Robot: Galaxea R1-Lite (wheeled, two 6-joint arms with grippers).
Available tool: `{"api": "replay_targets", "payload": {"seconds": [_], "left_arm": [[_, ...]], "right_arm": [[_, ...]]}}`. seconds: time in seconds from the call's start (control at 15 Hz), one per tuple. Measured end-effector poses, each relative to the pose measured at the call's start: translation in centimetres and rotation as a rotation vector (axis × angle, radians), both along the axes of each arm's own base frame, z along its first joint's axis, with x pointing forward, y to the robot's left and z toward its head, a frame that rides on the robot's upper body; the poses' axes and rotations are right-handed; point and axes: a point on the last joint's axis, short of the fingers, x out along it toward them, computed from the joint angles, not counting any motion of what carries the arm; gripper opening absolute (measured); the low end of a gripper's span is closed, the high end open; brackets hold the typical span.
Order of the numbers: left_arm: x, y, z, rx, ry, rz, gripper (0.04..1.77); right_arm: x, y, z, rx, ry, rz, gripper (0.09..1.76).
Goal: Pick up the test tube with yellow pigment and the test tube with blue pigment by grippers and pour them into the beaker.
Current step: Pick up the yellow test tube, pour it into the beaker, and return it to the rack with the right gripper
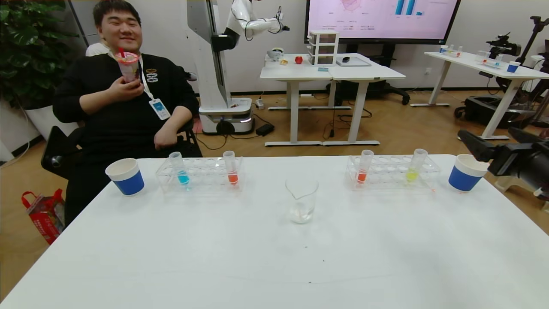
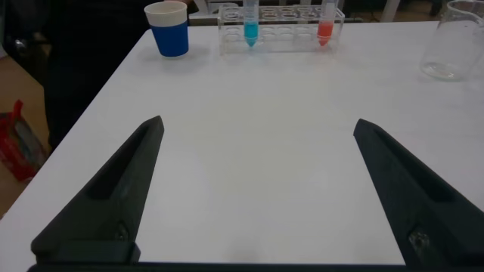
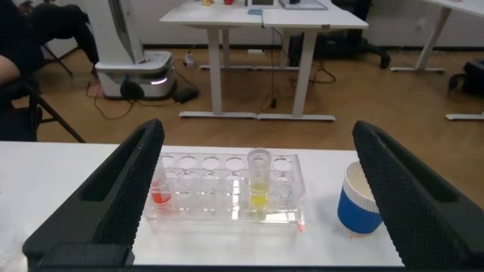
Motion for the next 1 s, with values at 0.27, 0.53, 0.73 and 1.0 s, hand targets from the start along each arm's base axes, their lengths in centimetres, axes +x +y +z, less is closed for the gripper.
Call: {"api": "replay_targets", "payload": {"seconds": [0.27,0.53,0.73,1.0], "left_arm": [[0.0,0.0,0.0,0.000,0.000,0.000,1.75],[0.0,0.0,0.0,0.000,0.000,0.000,1.75],[0.0,0.0,0.0,0.000,0.000,0.000,1.75],[0.0,0.0,0.0,0.000,0.000,0.000,1.75]], "right_arm": [[4.3,-0.5,-4.6,0.001,0.027,0.010,1.74],[7.1,-0.7,-9.4,0.005,0.086,0.014,1.74],[8.5,-0.8,-11.8,0.010,0.140,0.022,1.74],[10.8,-1.1,-12.4,0.024,0.113,0.037,1.74]]}}
